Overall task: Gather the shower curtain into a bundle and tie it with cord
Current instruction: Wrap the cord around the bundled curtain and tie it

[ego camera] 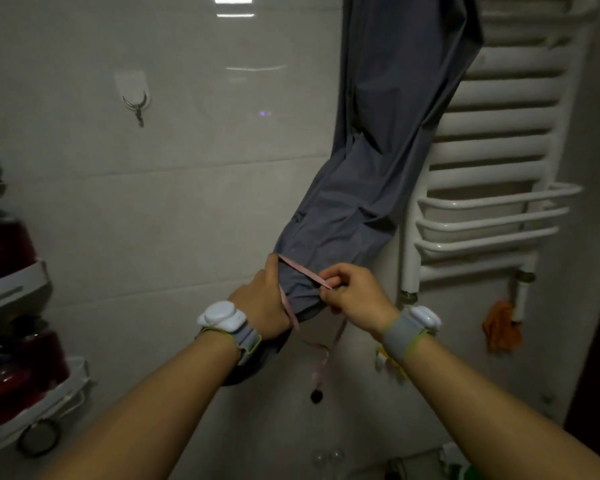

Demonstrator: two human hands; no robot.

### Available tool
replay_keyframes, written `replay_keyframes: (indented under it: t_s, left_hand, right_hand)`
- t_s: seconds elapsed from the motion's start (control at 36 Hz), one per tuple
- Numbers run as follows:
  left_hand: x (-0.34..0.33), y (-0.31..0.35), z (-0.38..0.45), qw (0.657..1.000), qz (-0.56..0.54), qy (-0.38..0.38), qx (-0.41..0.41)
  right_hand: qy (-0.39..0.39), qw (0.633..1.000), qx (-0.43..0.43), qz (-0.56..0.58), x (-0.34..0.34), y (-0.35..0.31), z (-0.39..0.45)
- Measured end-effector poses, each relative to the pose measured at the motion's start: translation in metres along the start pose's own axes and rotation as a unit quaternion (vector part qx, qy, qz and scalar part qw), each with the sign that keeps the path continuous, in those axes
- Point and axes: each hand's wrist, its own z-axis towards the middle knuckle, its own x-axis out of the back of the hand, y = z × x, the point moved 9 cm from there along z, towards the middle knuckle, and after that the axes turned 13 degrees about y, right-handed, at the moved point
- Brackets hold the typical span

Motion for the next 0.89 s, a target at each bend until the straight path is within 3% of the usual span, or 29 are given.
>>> replay_keyframes:
  t_s: [0.11, 0.25, 0.31, 0.39, 0.5, 0.58, 0.75, 0.89]
  left_hand:
    - [-0.003, 0.011, -0.002, 1.0, -0.025, -0.011, -0.015]
    - [0.004, 0.017, -0.001, 0.999, -0.026, -0.018, -0.024]
    - [0.005, 0.021, 0.0, 0.999, -0.033, -0.026, -0.03]
    - [0.008, 0.025, -0.002, 0.999, -0.035, -0.022, -0.017]
    - [0.009, 0.025, -0.006, 0.999, -0.035, -0.021, -0.011]
    - [0.008, 0.025, -0.007, 0.999, -0.032, -0.038, -0.019]
    - [0.017, 0.017, -0.011, 0.999, -0.03, -0.036, -0.01]
    - [0.024, 0.011, -0.014, 0.999, 0.01, -0.04, -0.011]
  right_hand:
    - [0.059, 0.996, -0.004, 0.064, 0.01, 0.006, -0.011]
    - [0.206, 0.976, 0.014, 0.066, 0.033, 0.036, -0.053]
    - [0.175, 0.982, -0.039, 0.058, 0.019, 0.065, -0.076]
    - [0.053, 0.987, -0.119, 0.099, -0.014, 0.098, -0.098]
    - [-0.054, 0.992, -0.106, 0.028, -0.038, 0.115, -0.107]
    - [-0.029, 0.995, -0.093, -0.031, -0.029, 0.117, -0.104]
    - [0.006, 0.991, -0.134, 0.024, -0.01, 0.127, -0.102]
    - [0.126, 0.964, -0.213, 0.095, 0.018, 0.131, -0.103]
